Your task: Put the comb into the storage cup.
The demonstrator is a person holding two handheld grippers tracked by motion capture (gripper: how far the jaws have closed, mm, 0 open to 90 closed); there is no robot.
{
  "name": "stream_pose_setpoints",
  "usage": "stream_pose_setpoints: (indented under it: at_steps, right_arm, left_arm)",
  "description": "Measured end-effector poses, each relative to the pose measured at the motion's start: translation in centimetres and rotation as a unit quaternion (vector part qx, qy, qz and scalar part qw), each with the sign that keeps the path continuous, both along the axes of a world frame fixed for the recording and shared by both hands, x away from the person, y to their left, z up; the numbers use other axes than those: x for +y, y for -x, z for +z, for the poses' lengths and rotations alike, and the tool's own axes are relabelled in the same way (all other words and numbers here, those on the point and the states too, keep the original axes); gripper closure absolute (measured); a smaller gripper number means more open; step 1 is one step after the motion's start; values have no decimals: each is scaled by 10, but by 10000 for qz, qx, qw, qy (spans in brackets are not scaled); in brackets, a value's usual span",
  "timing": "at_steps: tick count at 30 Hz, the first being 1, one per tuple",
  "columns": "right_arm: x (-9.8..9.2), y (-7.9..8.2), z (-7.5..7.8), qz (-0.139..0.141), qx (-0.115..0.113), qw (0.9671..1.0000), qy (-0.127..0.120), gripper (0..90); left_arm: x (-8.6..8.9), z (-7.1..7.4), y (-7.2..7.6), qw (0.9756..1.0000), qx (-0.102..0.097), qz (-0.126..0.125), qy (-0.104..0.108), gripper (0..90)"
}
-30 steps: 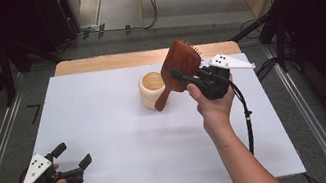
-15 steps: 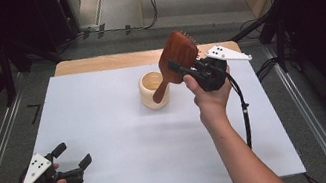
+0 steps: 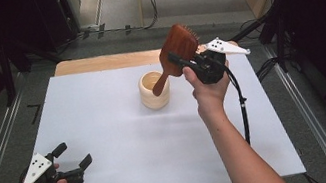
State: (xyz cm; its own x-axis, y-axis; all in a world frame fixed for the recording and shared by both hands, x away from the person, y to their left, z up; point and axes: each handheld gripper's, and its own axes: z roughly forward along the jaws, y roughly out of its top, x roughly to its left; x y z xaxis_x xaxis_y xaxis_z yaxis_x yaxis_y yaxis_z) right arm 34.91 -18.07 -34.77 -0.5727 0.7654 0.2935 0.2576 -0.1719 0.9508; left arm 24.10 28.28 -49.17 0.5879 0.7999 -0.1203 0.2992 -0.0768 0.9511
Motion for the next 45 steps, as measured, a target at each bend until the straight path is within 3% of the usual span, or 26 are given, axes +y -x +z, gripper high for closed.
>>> stream_pose_setpoints:
  at_steps: [15, 21, 32, 37, 45]
  right_arm:
    - [1, -19, 0, -107, -10, 9999, -16, 547]
    - [2, -27, -6, -136, -2, 9999, -72, 546]
    - [9, -39, -18, -197, -23, 9998, 48, 545]
    - [14, -45, -26, -196, 52, 9996, 179, 544]
    - [20, -49, -38, -184, 134, 9996, 186, 543]
  left_arm:
    - [0, 0, 0, 10000, -18, -17, -8, 4]
    - [-1, 0, 0, 10000, -28, -14, -28, 4]
    - [-1, 0, 0, 10000, -38, -22, -39, 4]
    - [-1, 0, 0, 10000, -38, -33, -45, 4]
    - [-1, 0, 0, 10000, -47, -36, -18, 4]
